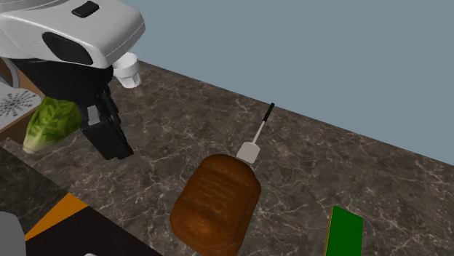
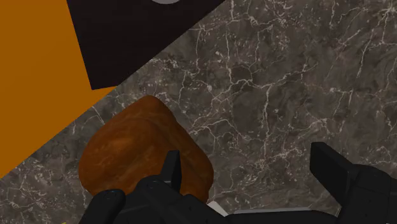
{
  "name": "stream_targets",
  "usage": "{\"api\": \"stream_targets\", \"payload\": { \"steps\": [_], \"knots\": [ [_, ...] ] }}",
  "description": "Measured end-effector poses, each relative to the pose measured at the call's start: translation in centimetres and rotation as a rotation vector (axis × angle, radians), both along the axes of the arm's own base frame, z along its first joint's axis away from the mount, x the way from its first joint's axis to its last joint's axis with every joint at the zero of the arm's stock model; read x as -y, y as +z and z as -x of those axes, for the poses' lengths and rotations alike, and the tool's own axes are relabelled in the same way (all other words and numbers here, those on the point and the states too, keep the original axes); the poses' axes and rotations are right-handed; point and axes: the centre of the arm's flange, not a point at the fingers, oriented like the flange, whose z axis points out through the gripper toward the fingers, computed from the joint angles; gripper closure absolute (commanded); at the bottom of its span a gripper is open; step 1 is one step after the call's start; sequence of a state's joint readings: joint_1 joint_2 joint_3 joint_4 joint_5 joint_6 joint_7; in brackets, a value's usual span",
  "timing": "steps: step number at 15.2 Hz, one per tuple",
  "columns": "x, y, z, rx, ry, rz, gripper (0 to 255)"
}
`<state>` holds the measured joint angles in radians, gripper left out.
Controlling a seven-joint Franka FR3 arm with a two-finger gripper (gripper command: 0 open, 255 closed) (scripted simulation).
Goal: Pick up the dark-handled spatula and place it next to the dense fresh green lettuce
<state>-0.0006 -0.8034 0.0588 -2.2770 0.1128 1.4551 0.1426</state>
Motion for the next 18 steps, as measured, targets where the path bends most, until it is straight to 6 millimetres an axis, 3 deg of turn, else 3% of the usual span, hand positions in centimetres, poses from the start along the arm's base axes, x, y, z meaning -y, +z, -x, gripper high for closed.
{"api": "stream_targets", "payload": {
  "steps": [4,18],
  "knots": [
    [0.7,-1.5,-2.0,0.005,0.033,0.003,0],
    [1.4,-11.6,-16.9,0.048,0.257,0.022,0]
  ]
}}
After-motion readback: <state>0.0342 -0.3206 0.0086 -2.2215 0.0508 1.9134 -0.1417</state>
